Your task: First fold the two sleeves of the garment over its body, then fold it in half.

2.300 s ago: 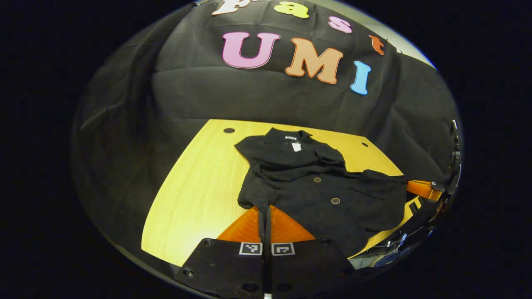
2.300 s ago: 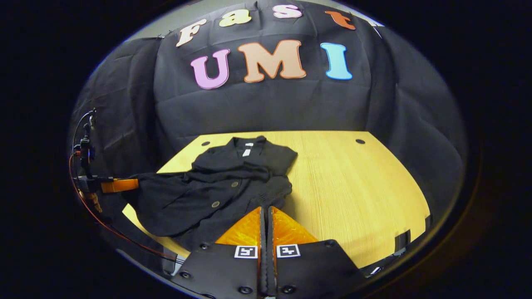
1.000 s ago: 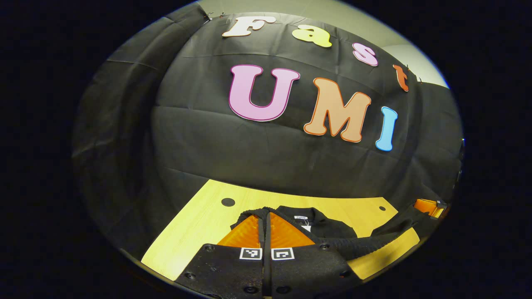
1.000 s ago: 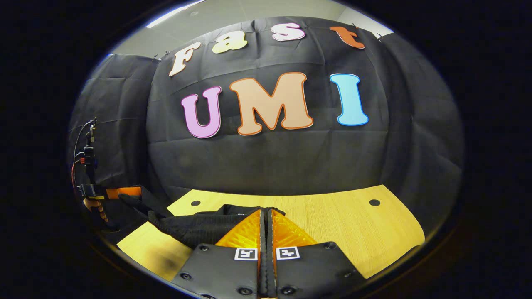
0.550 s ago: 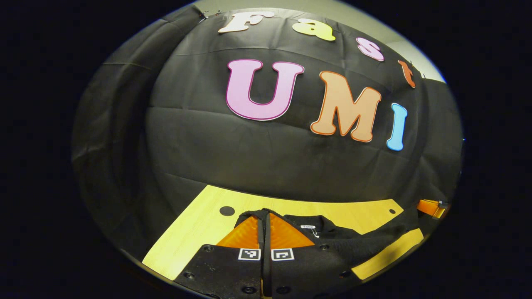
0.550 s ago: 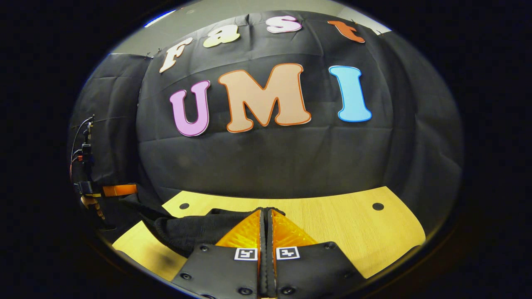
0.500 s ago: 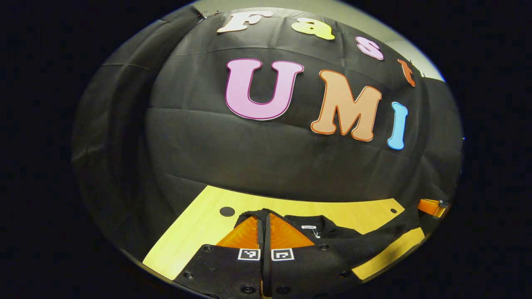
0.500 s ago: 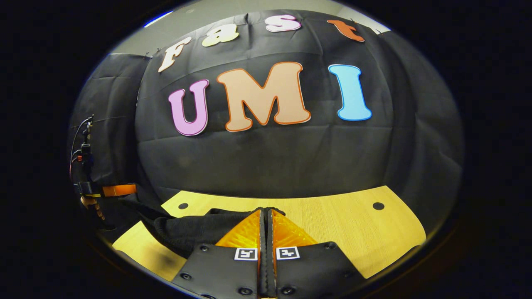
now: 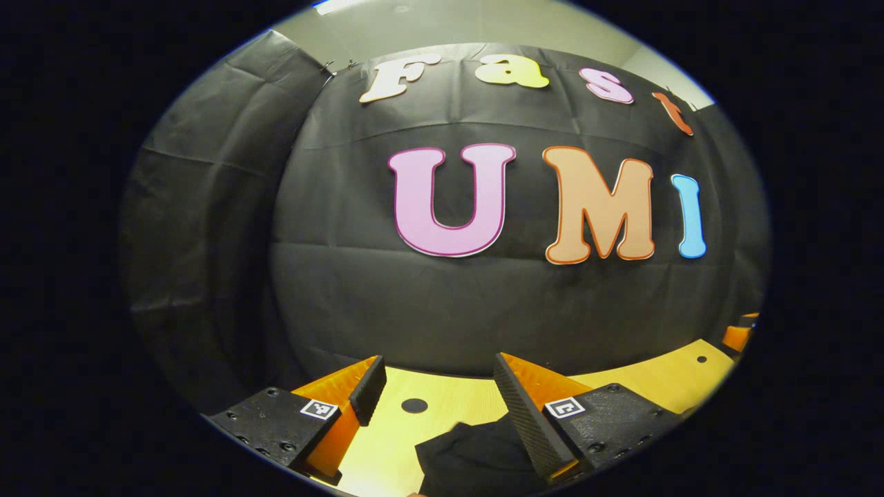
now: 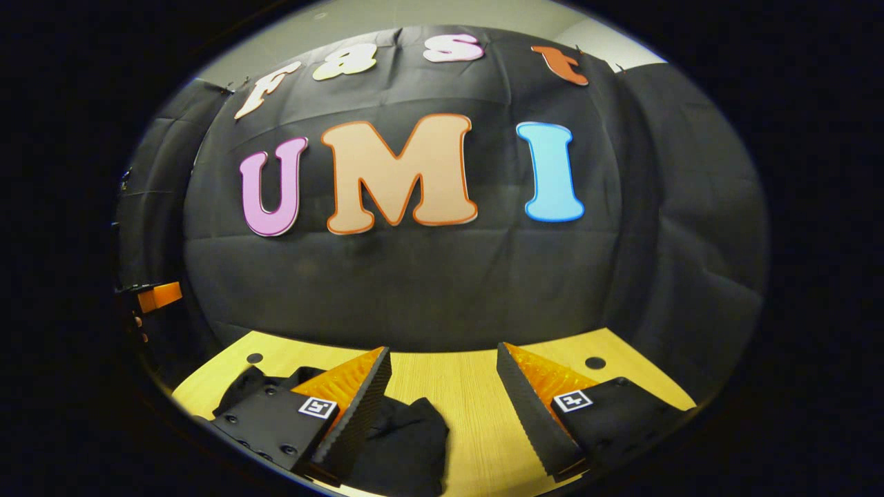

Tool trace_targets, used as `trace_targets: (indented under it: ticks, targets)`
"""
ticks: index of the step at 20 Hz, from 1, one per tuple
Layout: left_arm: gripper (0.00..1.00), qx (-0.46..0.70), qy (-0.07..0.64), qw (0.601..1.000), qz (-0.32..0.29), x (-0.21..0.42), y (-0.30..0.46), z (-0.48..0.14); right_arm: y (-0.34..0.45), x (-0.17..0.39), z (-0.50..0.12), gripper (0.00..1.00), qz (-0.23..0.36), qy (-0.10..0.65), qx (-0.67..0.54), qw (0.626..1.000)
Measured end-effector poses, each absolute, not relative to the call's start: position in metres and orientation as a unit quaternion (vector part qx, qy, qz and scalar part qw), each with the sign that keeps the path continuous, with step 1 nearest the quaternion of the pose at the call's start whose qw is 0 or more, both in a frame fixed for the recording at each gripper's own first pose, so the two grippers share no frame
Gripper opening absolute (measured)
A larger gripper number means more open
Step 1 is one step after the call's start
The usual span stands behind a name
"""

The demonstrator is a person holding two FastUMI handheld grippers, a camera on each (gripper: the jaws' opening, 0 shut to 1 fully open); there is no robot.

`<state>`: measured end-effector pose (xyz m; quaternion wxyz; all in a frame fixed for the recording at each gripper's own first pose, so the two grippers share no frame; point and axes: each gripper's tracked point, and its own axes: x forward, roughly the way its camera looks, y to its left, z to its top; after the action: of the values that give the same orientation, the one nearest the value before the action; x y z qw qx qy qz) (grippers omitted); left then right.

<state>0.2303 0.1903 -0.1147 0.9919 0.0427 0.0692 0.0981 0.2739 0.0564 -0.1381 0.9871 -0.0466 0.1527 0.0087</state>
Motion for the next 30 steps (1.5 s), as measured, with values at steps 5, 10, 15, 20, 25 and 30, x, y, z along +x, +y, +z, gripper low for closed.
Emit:
trace_targets:
  ticks: [5, 10, 15, 20, 25, 30]
  targets:
    - [0.93, 0.017, 0.057, 0.994, 0.095, 0.2, 0.184, -0.088, 0.071, 0.242, -0.102, 0.98, 0.022, 0.114, -0.064, 0.991]
    - [0.92, 0.02, 0.012, 0.995, 0.094, 0.146, 0.183, -0.041, 0.086, 0.191, -0.062, 0.97, 0.031, 0.07, -0.071, 0.994]
    - [0.92, 0.025, -0.006, 0.996, 0.089, 0.087, 0.178, -0.02, 0.095, 0.134, -0.043, 0.95, 0.036, 0.057, -0.068, 0.995]
    - [0.92, 0.025, -0.026, 0.995, 0.089, 0.021, 0.174, -0.002, 0.101, 0.061, -0.029, 0.97, 0.039, 0.036, -0.057, 0.997]
    - [0.92, 0.016, -0.046, 0.995, 0.083, -0.017, 0.173, 0.014, 0.101, 0.025, -0.021, 0.95, 0.033, 0.023, -0.051, 0.998]
    - [0.92, 0.02, -0.054, 0.995, 0.077, -0.033, 0.176, 0.021, 0.102, 0.01, -0.008, 0.96, 0.024, 0.009, -0.048, 0.999]
